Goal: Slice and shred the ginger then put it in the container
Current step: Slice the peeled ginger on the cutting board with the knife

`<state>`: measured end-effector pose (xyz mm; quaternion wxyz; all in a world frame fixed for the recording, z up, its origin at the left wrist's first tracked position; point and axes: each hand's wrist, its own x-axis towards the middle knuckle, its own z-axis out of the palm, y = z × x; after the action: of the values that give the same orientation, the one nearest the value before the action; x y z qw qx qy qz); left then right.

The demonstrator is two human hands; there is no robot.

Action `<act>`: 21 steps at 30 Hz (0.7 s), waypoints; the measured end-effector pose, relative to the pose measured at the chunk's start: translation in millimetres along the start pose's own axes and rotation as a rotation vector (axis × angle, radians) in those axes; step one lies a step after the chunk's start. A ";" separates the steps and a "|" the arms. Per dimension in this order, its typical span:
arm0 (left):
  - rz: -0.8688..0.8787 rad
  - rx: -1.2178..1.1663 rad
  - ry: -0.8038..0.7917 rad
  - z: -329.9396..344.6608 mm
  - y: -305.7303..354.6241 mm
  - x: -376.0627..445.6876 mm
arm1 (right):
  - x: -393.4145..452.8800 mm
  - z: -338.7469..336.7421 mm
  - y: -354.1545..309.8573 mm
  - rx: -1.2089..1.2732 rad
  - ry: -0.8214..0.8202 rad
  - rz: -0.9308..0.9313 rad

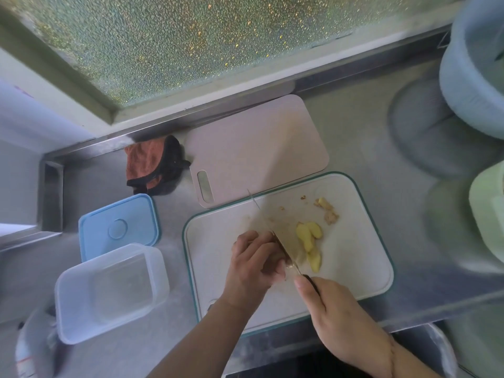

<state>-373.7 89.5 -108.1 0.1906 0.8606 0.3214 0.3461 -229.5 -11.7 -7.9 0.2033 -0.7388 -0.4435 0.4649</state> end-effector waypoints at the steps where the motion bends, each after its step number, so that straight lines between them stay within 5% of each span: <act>1: -0.006 -0.009 -0.003 0.2 -0.7 -0.7 | -7.5 2.5 2.5 -0.006 0.038 0.039; 4: 0.001 -0.001 -0.010 -0.5 -0.6 -1.7 | -22.7 9.1 12.2 -0.036 0.246 -0.018; 8: 0.005 -0.004 -0.005 -1.6 2.6 2.5 | 7.7 2.2 2.4 0.050 -0.030 0.014; 14: -0.017 -0.003 -0.034 -1.0 -1.1 -1.8 | -21.5 7.5 14.9 0.071 -0.037 0.138; 21: -0.006 -0.024 -0.021 -3.5 1.7 -0.4 | 13.8 7.2 12.1 0.106 0.033 0.012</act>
<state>-375.6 88.3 -105.0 0.2052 0.8609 0.3179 0.3402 -227.6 -7.2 -27.0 0.2467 -0.7371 -0.4105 0.4767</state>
